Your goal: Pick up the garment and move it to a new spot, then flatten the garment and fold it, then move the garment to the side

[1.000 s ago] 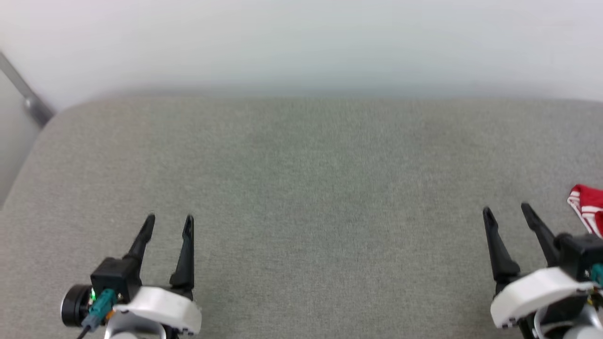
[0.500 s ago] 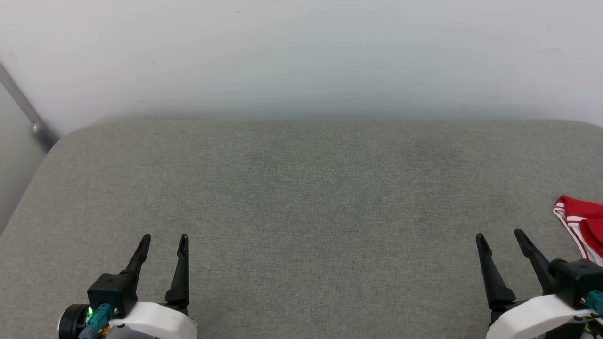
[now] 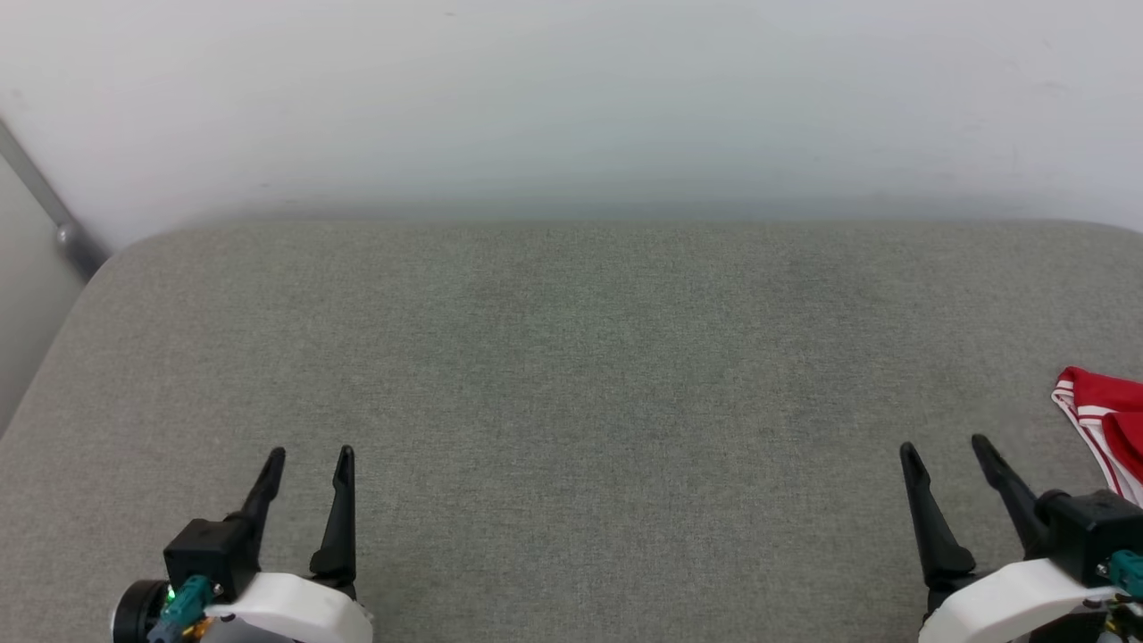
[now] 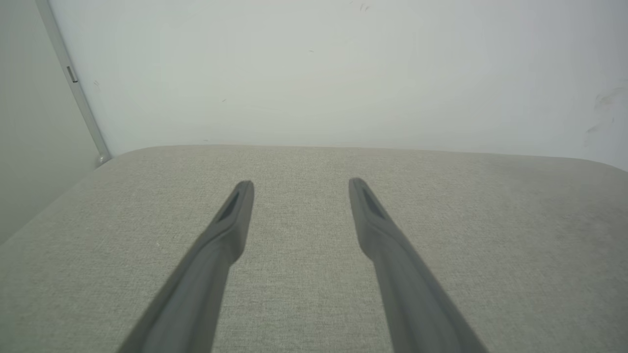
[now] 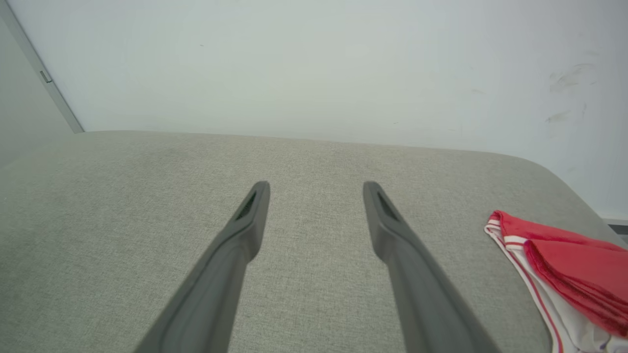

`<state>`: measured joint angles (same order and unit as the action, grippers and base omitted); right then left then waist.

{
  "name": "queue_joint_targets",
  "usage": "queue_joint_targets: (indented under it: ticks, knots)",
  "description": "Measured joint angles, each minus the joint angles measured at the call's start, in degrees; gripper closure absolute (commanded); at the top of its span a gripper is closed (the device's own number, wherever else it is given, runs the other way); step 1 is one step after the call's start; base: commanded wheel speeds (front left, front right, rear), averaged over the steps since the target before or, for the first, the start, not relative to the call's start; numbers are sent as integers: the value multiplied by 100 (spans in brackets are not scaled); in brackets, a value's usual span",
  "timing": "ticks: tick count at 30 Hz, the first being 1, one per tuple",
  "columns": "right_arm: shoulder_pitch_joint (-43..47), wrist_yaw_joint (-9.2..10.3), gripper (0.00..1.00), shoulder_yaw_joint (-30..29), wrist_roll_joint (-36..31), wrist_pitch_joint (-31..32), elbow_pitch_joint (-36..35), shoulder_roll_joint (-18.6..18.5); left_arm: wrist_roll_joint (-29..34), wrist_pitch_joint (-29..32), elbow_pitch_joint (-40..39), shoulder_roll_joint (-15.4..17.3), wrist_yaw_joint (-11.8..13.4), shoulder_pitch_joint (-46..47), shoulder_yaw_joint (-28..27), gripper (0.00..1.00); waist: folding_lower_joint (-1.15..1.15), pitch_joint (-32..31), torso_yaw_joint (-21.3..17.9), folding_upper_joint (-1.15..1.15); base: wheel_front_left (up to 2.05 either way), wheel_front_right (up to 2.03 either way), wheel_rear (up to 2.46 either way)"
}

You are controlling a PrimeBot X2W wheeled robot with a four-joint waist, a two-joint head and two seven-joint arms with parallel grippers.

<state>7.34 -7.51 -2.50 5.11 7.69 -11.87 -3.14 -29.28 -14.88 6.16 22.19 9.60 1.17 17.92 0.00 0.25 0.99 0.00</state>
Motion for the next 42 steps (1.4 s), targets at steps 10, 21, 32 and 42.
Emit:
queue_joint_targets:
  ticks: [10, 21, 32, 42]
  knots:
    - [16, -1, 100, 32, 847, -44, 375, -4, -626, 212, 187, -263, -154, -111, -144, 100, 0, 1, -6, 0, 0, 0, 0]
    - [-149, -1, 100, 40, 2104, -112, 721, -46, -1499, 475, 304, -489, -383, -57, -455, 100, 0, 0, -15, 0, 0, 0, 0]
    - [-349, 0, 100, 37, 3270, -163, 1034, -79, -2332, 737, 409, -708, -610, 31, -770, 100, 1, -1, -24, 0, 0, 0, 0]
    - [-500, 1, 100, 26, 4134, -200, 1267, -97, -2945, 926, 452, -879, -762, 101, -1006, 100, 1, -2, -32, 0, 0, 0, 0]
